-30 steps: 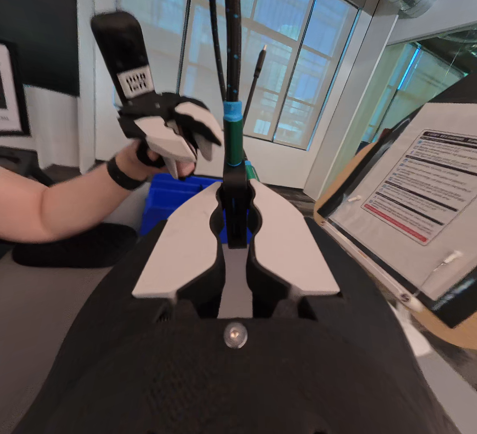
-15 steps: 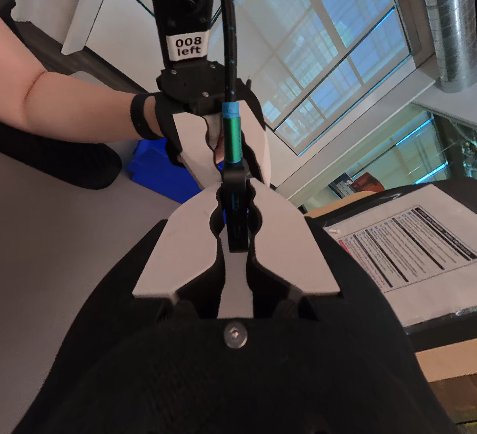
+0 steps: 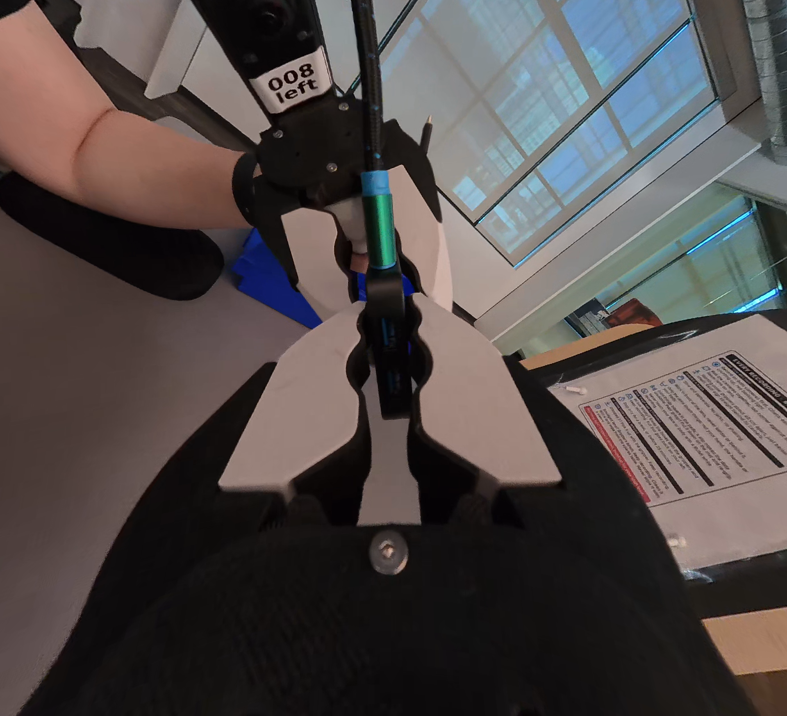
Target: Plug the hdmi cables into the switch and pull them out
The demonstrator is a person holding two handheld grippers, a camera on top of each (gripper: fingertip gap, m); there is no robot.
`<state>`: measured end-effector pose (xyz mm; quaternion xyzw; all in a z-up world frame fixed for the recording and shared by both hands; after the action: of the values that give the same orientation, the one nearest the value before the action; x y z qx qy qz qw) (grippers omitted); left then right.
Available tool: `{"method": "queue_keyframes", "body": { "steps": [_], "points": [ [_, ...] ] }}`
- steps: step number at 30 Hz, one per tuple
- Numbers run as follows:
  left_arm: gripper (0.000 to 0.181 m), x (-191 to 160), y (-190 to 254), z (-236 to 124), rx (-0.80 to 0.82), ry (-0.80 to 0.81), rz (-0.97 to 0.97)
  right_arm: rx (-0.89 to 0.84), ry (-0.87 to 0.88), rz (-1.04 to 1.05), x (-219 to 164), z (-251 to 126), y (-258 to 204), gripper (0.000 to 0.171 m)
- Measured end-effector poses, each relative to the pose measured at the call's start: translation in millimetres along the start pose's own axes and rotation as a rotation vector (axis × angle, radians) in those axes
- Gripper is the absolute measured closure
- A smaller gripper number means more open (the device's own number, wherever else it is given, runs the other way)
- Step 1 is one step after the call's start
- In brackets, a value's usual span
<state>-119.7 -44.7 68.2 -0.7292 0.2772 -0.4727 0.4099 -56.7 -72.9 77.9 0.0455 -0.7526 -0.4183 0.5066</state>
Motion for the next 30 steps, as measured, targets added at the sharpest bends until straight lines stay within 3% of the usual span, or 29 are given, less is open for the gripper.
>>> {"method": "queue_keyframes", "body": {
  "steps": [5,20,25,30],
  "points": [
    [0.156,-3,10,12,0.031,-0.087,0.088,0.011,-0.066,-0.064,-7,8,-7,0.153],
    [0.166,-15,3,11,0.023,-0.172,0.117,-0.099,-0.127,-0.126,-9,-1,3,0.15],
    [0.168,-6,6,4,-0.014,-0.129,0.132,-0.097,-0.249,-0.213,-13,4,-1,0.146],
    [0.166,-8,8,3,-0.042,-0.128,0.116,-0.083,-0.37,-0.256,-11,8,-4,0.155]
  ]
}}
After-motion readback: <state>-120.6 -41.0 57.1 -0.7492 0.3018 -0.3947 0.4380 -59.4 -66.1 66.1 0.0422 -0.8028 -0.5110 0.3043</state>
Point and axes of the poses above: each gripper's, where its closed fingertips meet, z out along the fingers, x out of its top, y = z × x across the jaws, the point moved 5 cm from there along -z, back along the fingers, and after that the axes turned 10 degrees about -y, right-handed, at the moved point
